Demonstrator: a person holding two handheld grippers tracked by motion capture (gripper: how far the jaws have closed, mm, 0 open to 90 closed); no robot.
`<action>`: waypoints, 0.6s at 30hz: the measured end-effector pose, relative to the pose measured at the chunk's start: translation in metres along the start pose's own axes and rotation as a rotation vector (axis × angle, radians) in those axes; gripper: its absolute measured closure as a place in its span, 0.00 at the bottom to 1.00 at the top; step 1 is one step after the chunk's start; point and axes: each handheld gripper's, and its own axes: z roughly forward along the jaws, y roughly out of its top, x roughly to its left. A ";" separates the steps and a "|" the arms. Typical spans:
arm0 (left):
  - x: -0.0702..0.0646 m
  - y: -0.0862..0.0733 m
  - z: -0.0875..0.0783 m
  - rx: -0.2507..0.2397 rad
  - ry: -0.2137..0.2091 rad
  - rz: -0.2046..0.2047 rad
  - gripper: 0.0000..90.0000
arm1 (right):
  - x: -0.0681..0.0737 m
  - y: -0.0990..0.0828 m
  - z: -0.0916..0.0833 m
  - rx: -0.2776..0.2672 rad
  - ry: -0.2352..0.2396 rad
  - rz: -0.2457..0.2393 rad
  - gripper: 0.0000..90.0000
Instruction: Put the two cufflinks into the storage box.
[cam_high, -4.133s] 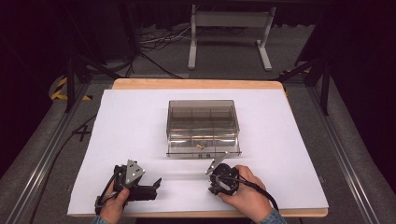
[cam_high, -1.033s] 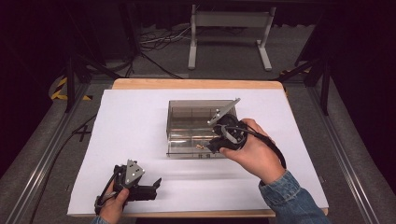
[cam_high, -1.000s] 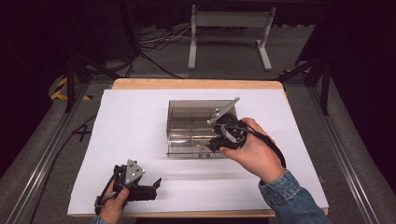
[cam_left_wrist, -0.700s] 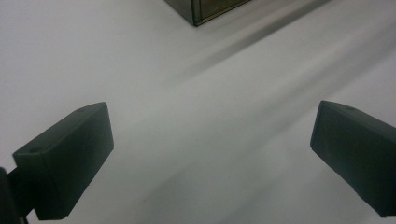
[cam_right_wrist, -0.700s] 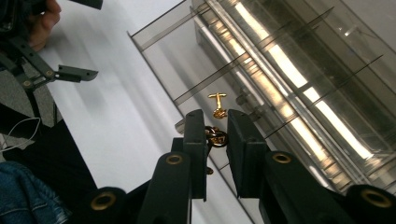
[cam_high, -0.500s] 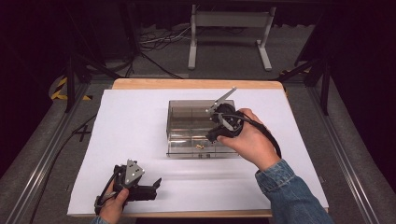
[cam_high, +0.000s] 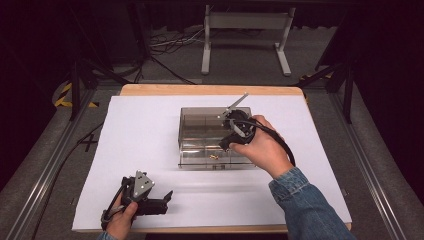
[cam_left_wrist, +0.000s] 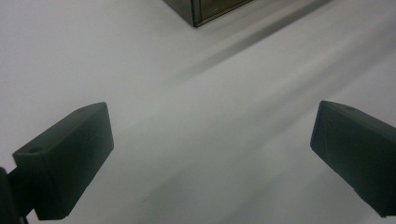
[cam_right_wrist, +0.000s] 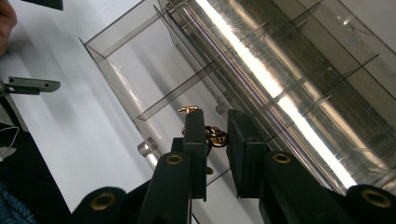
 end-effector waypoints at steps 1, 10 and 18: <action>0.000 0.000 0.000 0.000 0.000 -0.001 0.00 | 0.000 0.000 0.002 0.005 0.002 -0.005 0.86; 0.000 0.000 0.000 0.000 0.000 0.000 0.00 | 0.000 -0.001 0.015 0.035 0.004 -0.002 0.86; 0.000 0.000 0.000 0.001 0.001 -0.001 0.00 | -0.002 -0.003 0.023 0.059 -0.002 0.006 0.86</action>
